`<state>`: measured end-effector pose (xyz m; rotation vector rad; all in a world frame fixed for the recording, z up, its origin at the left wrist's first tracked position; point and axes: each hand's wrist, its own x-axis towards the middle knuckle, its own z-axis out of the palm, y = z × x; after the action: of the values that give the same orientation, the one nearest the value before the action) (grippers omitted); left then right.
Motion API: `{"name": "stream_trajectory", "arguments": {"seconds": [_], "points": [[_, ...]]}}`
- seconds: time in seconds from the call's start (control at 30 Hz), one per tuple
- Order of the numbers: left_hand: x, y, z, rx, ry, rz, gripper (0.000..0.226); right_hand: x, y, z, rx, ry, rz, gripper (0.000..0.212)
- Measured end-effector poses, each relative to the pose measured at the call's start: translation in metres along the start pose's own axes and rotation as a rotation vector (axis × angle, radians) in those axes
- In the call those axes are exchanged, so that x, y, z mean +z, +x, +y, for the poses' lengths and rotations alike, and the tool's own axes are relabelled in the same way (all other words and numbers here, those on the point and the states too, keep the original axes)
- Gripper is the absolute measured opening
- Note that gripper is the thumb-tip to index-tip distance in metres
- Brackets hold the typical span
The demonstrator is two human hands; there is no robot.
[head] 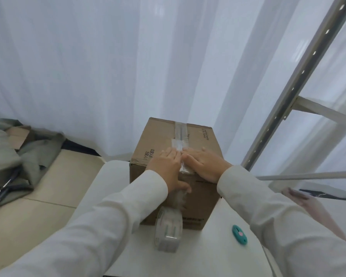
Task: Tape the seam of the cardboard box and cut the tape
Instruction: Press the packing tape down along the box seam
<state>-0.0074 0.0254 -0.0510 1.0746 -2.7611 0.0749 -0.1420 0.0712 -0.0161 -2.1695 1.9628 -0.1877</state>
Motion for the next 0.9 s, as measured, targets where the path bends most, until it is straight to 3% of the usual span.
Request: {"name": "stream_trajectory", "arguments": {"seconds": [0.33,0.57,0.73,0.8,0.9], "points": [[0.002,0.001,-0.012,0.083,-0.068,-0.058,0.122,0.006,0.057,0.004,0.147,0.035,-0.035,0.069],[0.001,0.003,-0.003,0.014,0.000,-0.090,0.105,0.009,0.047,0.003,0.104,0.023,-0.053,0.067],[-0.003,0.000,-0.003,-0.005,-0.021,-0.165,0.119,0.011,0.012,0.002,0.040,0.048,-0.040,0.062],[-0.010,-0.005,-0.006,0.035,-0.015,-0.190,0.114,0.014,-0.005,0.002,0.020,0.036,-0.024,0.059],[-0.018,-0.011,-0.011,0.067,-0.103,-0.152,0.085,0.020,-0.024,0.006,0.001,-0.097,0.035,0.065]]}}
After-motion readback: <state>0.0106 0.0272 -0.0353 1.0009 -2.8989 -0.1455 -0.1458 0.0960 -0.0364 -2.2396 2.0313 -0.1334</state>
